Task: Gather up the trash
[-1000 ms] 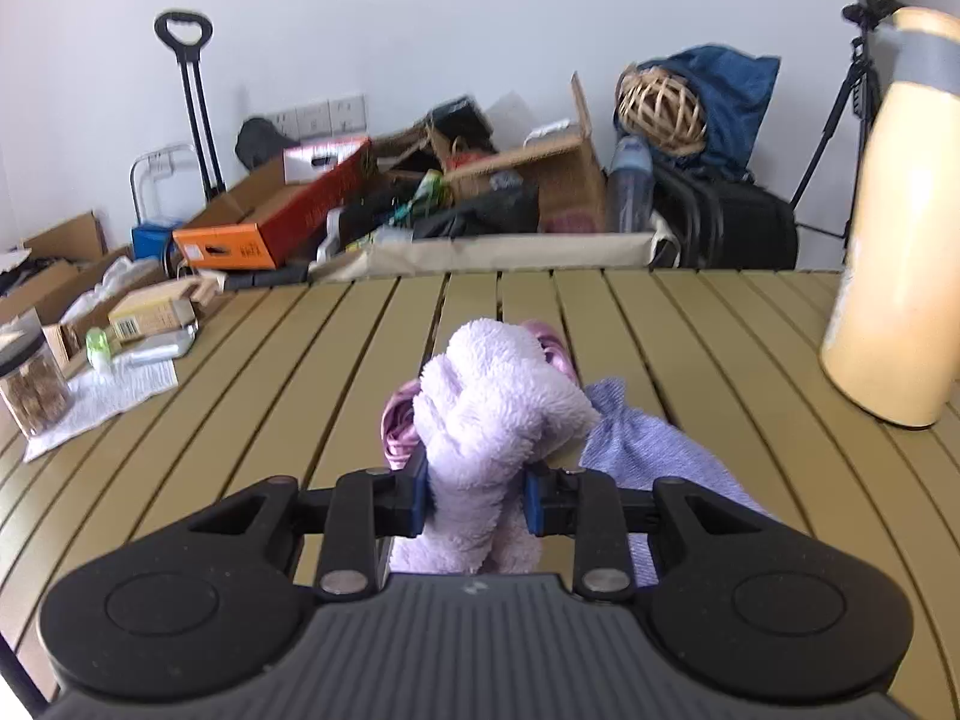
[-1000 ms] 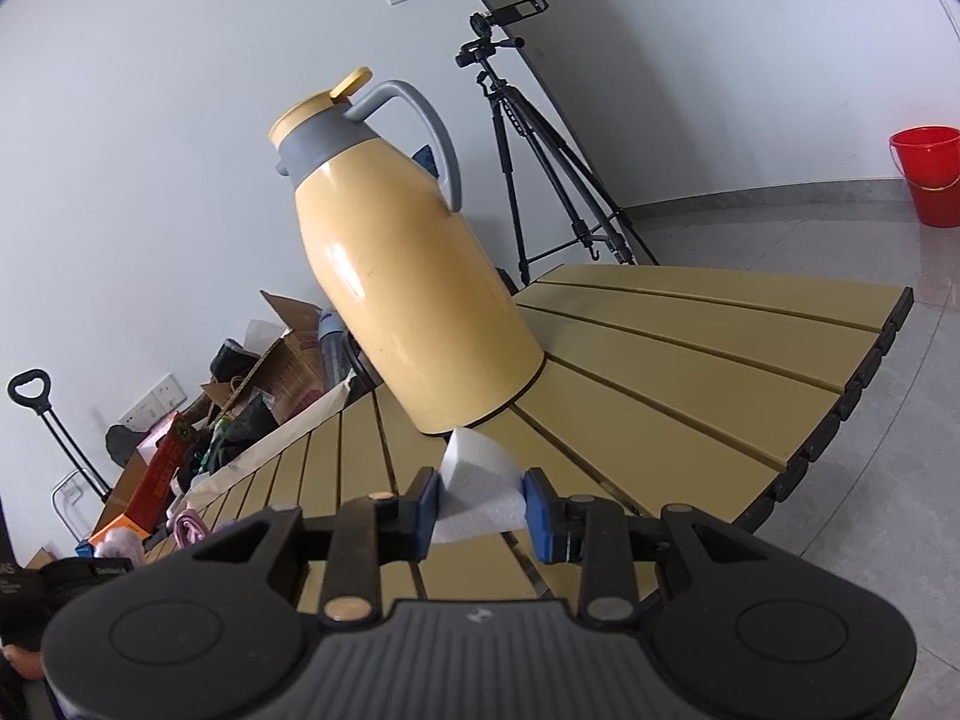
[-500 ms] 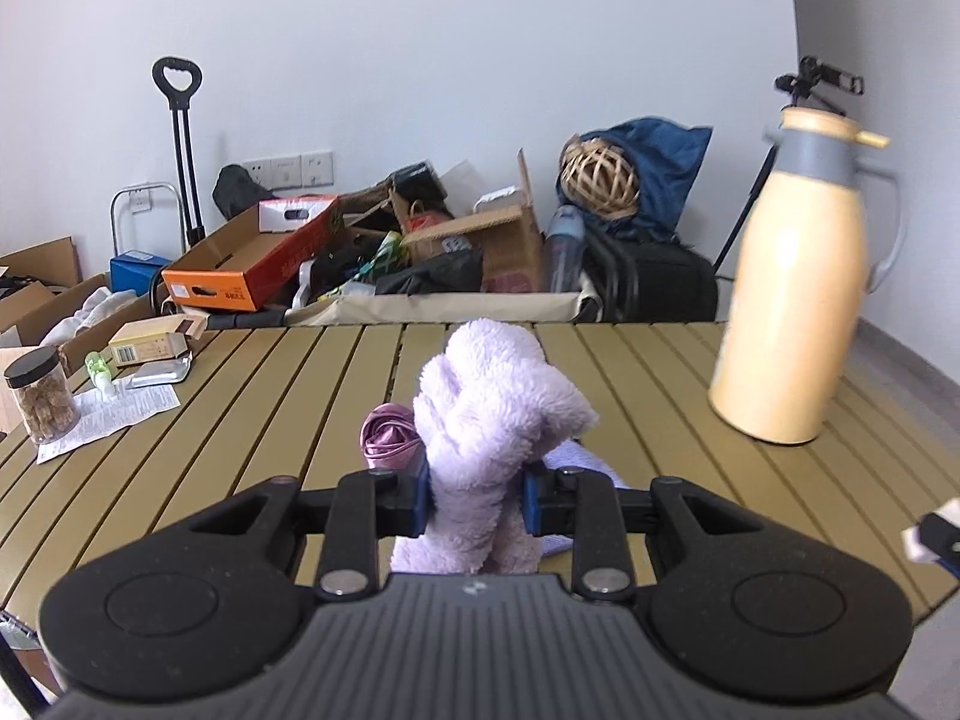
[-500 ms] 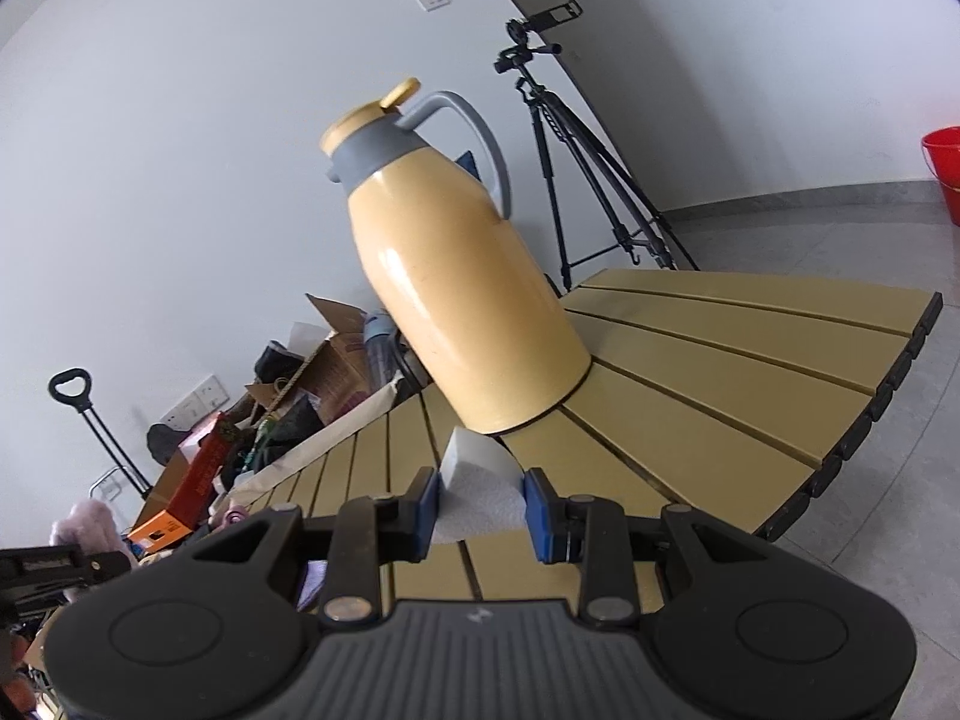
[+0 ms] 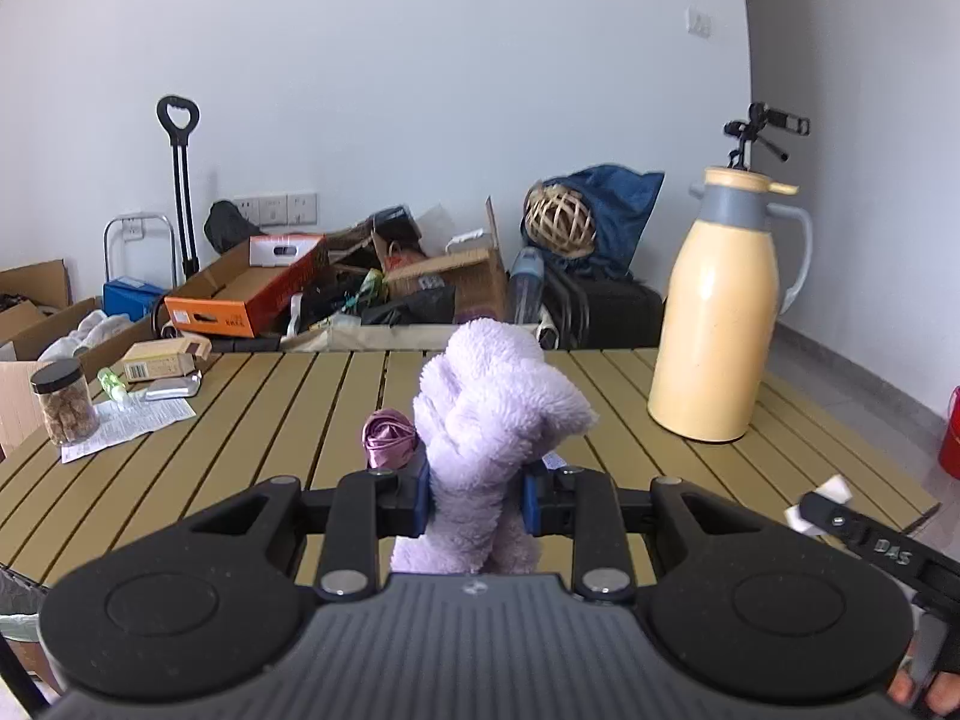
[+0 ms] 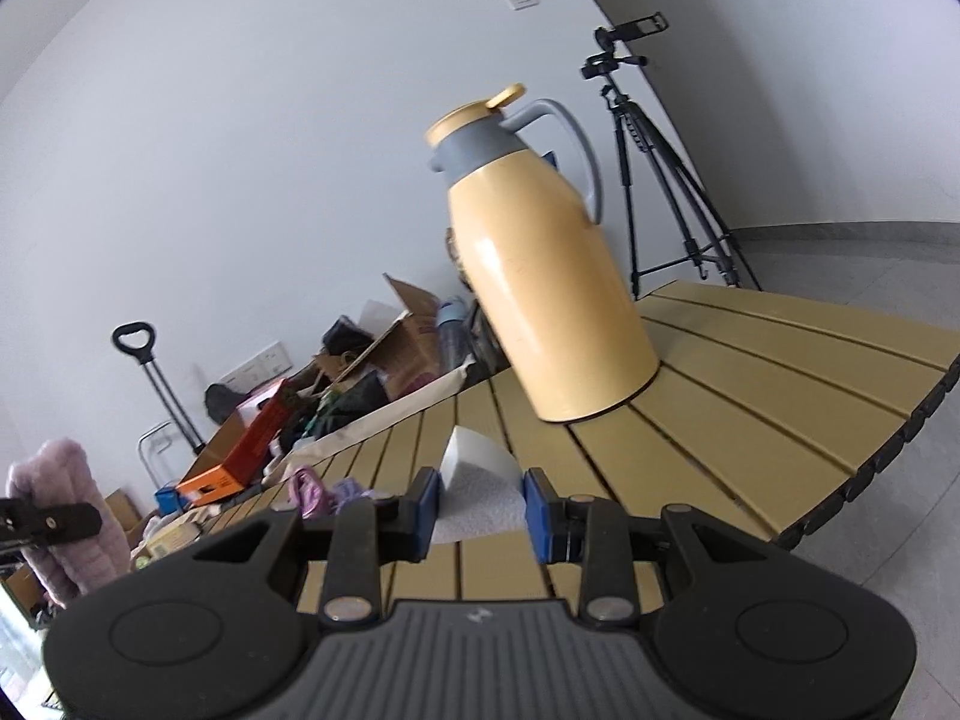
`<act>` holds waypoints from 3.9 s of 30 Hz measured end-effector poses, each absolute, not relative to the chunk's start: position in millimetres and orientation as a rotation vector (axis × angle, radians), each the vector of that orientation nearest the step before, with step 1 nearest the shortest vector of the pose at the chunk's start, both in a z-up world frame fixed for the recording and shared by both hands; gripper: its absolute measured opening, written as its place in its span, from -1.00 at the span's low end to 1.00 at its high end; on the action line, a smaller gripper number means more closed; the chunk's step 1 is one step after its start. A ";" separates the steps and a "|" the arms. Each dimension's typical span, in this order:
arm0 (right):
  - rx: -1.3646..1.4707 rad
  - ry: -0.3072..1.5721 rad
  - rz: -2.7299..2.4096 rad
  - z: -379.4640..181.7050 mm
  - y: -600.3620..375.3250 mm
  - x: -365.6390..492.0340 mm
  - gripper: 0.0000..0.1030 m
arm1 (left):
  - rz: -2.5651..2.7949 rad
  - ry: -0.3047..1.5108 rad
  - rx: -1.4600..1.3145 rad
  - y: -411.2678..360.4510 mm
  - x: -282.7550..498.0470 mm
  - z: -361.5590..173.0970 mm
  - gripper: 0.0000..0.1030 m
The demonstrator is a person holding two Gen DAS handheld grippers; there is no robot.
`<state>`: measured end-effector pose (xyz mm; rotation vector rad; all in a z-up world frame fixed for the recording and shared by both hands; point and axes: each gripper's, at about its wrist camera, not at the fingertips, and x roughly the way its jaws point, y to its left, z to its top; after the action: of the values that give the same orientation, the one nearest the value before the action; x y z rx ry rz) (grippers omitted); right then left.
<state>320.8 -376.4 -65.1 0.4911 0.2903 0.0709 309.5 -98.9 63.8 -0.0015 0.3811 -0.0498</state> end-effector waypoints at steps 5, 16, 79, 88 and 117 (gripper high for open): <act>0.459 0.298 0.096 -63.9 -362.9 309.3 -0.42 | -0.062 0.356 -0.014 -87.5 275.3 66.2 -0.46; 0.289 0.330 0.188 -72.9 -313.3 263.6 -0.42 | -0.066 0.377 -0.051 -55.7 219.5 52.6 -0.46; -0.130 1.068 0.306 -242.1 -177.0 236.5 -0.42 | 0.080 1.007 -0.230 55.2 224.7 -205.7 -0.46; -0.108 1.055 0.322 -239.8 -168.8 248.7 -0.42 | 0.095 0.980 -0.208 49.2 234.2 -203.4 -0.46; -0.087 0.970 0.345 -221.9 -116.4 329.0 -0.42 | 0.223 0.880 -0.318 95.6 292.8 -175.1 -0.46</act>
<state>329.0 -116.4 -221.9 -0.0867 0.9701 0.3453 292.8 95.6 -175.1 -0.3182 0.8799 0.2234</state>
